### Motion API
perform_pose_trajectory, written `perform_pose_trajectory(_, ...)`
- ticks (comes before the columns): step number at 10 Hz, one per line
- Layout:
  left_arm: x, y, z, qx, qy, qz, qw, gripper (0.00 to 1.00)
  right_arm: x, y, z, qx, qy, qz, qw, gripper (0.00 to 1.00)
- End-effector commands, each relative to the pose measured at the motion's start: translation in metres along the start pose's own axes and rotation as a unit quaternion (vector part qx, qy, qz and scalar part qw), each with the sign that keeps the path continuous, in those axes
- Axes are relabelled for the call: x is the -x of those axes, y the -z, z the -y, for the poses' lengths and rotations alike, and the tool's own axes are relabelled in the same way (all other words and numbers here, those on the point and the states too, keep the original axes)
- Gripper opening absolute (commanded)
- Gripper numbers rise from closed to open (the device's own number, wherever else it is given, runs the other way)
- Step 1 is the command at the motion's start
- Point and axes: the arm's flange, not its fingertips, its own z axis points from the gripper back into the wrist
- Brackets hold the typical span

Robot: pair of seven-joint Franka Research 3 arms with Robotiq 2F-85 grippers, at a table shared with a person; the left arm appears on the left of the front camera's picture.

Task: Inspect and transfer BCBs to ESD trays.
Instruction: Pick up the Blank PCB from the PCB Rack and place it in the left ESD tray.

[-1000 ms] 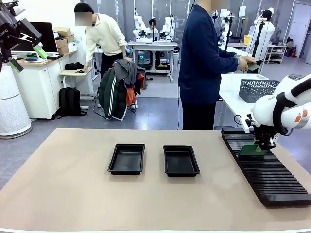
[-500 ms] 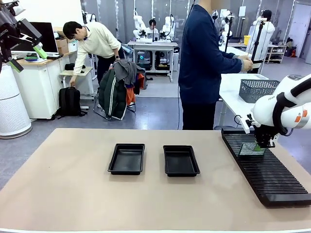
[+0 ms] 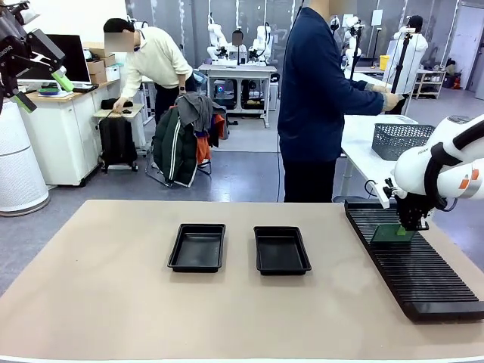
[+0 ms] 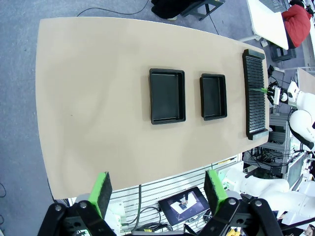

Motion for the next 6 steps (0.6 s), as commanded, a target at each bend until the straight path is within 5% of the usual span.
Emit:
perform_pose_trajectory(1,0.001,0.000,0.000,0.000,-0.001,0.000,1.000,1.00,0.006,-0.008,0.005,0.002,-0.006,0.001,1.000,0.00)
perform_pose_trajectory(6,0.001,0.000,0.000,0.000,-0.001,0.000,1.000,1.00,0.029,-0.131,-0.006,-0.002,0.022,0.000,1.000,0.00)
